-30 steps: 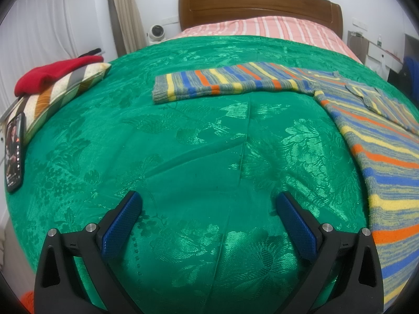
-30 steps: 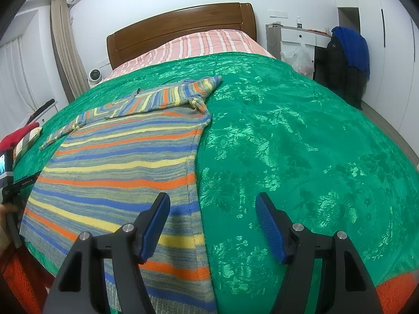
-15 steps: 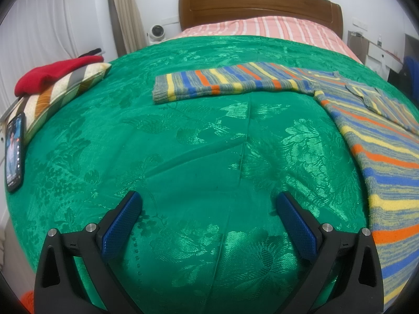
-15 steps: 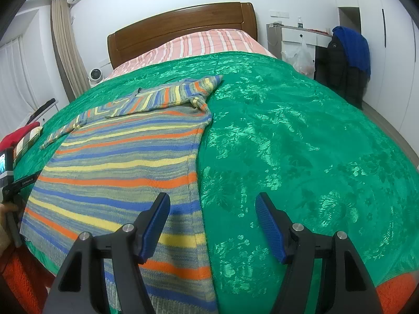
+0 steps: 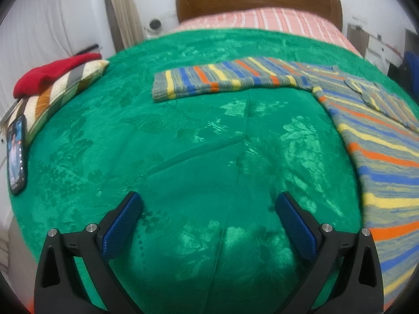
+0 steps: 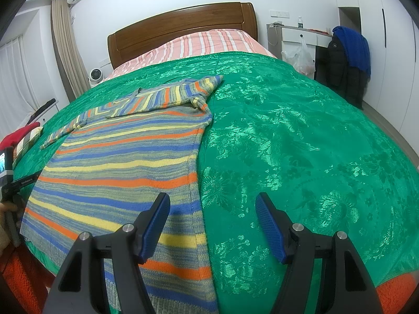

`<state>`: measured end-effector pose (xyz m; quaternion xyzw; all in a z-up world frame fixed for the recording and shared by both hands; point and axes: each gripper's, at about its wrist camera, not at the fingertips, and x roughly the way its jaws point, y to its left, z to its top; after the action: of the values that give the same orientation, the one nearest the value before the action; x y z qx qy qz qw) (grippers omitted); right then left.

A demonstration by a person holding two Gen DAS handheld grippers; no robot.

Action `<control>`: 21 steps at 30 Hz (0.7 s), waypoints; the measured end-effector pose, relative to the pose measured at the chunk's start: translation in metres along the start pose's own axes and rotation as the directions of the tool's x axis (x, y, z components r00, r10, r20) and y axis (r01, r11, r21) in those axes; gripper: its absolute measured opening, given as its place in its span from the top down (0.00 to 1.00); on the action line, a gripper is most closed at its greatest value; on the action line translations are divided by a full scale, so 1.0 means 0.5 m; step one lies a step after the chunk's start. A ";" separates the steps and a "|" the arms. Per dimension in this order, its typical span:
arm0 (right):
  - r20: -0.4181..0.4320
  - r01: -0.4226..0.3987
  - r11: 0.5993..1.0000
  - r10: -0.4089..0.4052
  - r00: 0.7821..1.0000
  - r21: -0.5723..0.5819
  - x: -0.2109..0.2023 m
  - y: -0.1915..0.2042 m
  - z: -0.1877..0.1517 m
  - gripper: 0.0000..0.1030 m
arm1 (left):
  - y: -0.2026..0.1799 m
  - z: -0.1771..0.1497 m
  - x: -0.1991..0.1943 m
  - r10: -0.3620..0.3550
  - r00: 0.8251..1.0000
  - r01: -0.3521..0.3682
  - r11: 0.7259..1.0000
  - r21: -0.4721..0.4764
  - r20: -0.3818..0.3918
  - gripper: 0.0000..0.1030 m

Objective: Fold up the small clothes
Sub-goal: 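Release the folded side with the right gripper and withdraw, then grasp the other sweater side edge with the left gripper and fold it inward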

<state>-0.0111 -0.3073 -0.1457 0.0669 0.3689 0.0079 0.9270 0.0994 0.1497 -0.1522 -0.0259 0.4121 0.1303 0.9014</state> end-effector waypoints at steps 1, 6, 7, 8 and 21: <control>0.001 0.000 1.000 0.000 1.000 0.001 -0.001 0.000 0.000 0.34 | 0.006 0.014 -0.013 -0.028 1.000 0.028 1.000 -0.007 -0.006 0.01; -0.005 -0.006 1.000 0.006 1.000 0.013 0.005 -0.004 0.000 0.34 | 0.098 0.116 -0.060 -0.154 0.986 0.164 0.970 -0.178 0.070 0.00; -0.009 -0.010 1.000 0.010 1.000 0.014 0.008 -0.004 0.000 0.34 | 0.131 0.144 -0.047 -0.179 0.982 0.189 0.952 -0.239 0.065 0.00; -0.010 -0.014 1.000 0.014 1.000 0.015 0.009 -0.006 0.001 0.34 | 0.154 0.162 -0.032 -0.188 0.981 0.196 0.939 -0.282 0.056 0.00; -0.030 -0.031 0.998 0.032 0.999 0.045 0.026 -0.018 0.002 0.34 | 0.167 0.276 0.249 -0.082 0.982 0.017 0.937 -0.350 -0.172 0.53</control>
<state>-0.0012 -0.3155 -0.1553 0.0935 0.3821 0.0154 0.9192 0.2575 0.2782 -0.1494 -0.2066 0.4633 0.1749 0.8439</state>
